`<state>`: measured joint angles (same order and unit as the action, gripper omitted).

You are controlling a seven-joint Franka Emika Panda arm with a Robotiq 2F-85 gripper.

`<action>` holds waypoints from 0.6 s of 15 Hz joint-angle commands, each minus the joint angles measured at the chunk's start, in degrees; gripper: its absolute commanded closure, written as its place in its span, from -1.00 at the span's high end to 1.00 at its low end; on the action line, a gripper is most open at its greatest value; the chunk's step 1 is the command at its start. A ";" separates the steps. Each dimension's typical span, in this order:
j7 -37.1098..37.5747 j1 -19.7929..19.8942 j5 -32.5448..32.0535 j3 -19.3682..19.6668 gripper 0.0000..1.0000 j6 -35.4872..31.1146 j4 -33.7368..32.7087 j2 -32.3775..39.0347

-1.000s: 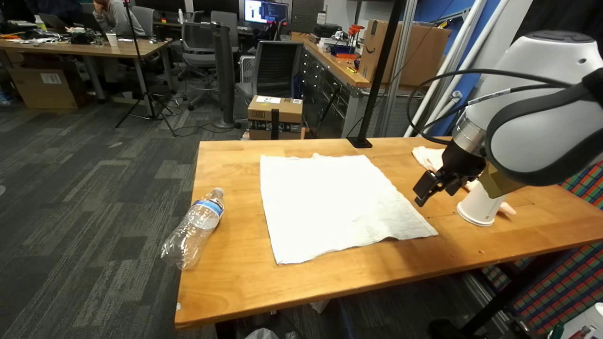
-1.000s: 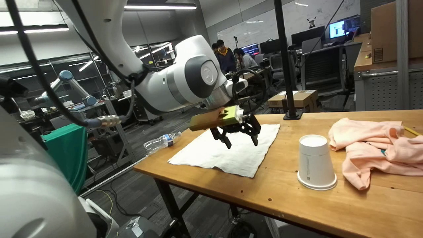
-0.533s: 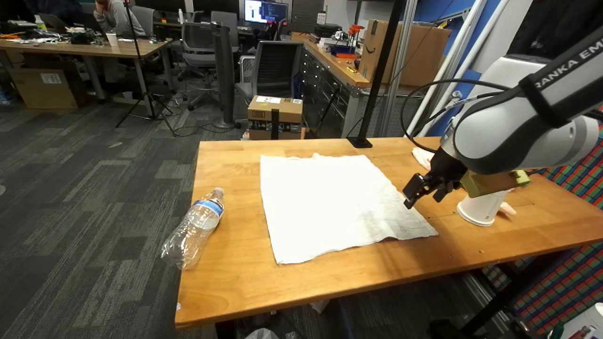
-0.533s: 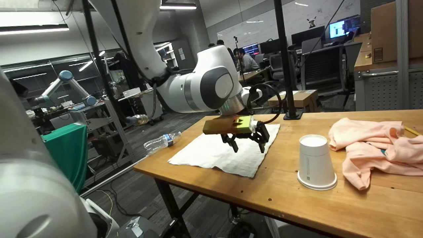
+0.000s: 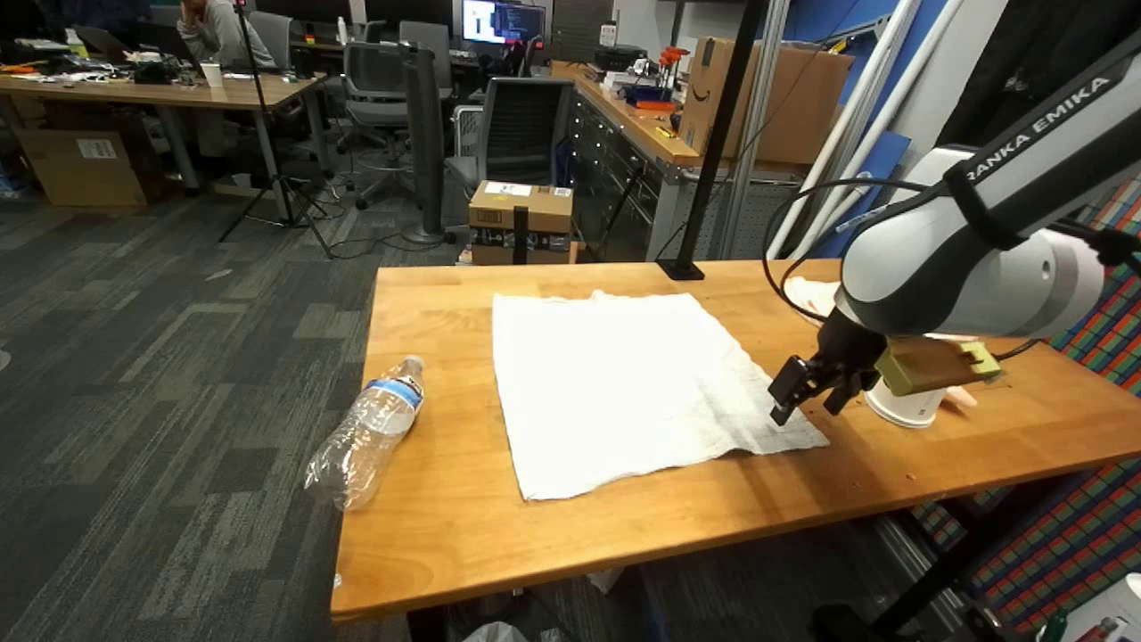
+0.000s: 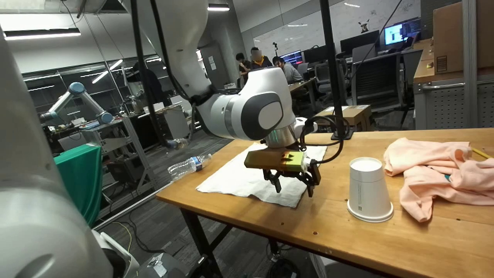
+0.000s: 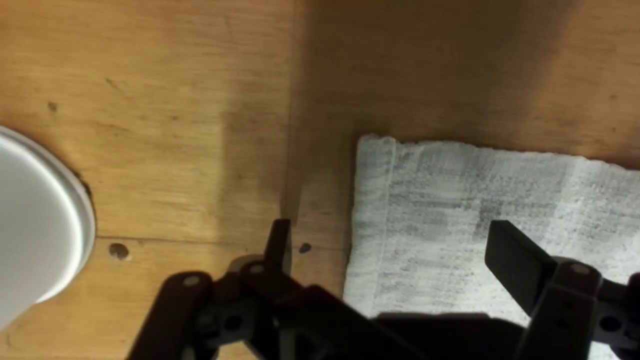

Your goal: Fold the white towel into a triangle twice

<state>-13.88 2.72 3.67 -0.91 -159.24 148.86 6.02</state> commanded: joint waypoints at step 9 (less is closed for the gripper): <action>0.32 -0.87 -2.23 -0.18 1.00 4.83 -0.77 1.43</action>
<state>-14.79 2.54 2.62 -0.96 -155.70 149.01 6.99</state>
